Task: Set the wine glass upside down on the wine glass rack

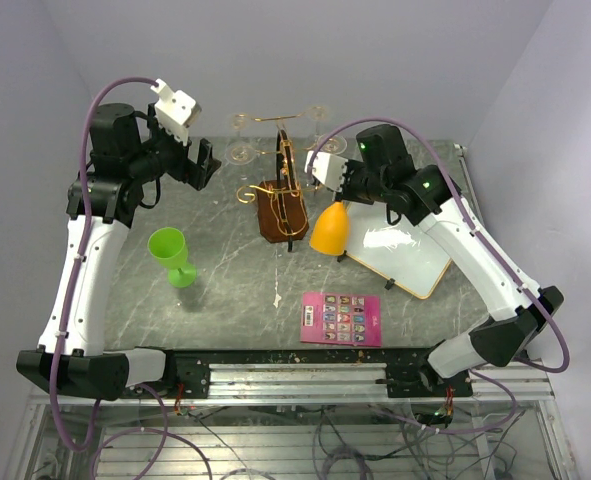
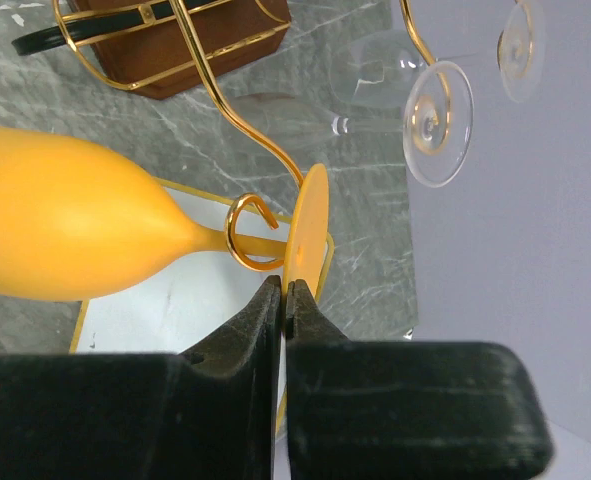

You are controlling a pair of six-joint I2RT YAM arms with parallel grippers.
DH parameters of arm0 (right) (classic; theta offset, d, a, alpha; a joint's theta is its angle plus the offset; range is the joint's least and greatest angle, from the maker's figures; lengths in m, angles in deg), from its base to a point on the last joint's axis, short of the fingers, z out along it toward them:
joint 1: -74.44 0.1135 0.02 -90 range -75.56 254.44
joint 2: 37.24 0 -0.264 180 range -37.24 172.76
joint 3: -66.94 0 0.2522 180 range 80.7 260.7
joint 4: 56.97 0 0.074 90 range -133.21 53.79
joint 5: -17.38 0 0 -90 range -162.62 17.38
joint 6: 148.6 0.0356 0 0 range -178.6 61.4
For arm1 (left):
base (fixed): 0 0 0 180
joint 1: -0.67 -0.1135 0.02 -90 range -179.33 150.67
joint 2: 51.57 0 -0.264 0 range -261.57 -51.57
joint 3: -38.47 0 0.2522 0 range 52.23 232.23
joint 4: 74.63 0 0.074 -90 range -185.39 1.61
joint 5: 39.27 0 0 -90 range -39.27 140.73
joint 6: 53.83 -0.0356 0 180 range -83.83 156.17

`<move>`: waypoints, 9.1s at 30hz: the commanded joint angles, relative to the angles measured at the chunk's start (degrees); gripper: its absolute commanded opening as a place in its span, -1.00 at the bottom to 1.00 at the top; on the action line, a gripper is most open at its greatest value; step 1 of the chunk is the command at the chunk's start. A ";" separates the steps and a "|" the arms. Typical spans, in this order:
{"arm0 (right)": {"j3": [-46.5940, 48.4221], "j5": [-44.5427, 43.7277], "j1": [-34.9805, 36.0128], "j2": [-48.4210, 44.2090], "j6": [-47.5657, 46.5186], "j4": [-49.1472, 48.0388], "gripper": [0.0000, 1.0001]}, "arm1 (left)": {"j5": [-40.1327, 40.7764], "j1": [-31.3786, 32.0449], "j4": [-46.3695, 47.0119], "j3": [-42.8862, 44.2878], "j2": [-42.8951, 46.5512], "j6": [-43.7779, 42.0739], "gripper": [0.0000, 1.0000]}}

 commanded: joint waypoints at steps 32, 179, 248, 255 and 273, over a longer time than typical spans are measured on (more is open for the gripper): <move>-0.82 10.97 1.97 -1.51 -2.23 6.72 -0.71 | -0.07 -0.37 0.53 -0.98 2.11 -1.54 0.96; 8.20 29.66 -19.51 -2.56 37.44 -17.08 0.99 | -5.11 -12.76 -6.28 14.71 3.66 1.52 -0.86; 12.11 29.65 -13.36 6.57 56.32 -26.17 -1.00 | -18.54 4.79 18.44 5.87 -3.47 26.88 0.16; 10.68 32.00 -13.77 4.60 47.00 -23.75 -1.00 | -20.45 2.04 9.37 7.07 -0.59 17.64 0.71; 9.42 22.46 5.11 3.58 12.16 -5.25 -1.00 | -15.36 -9.56 8.48 7.27 0.65 22.06 0.93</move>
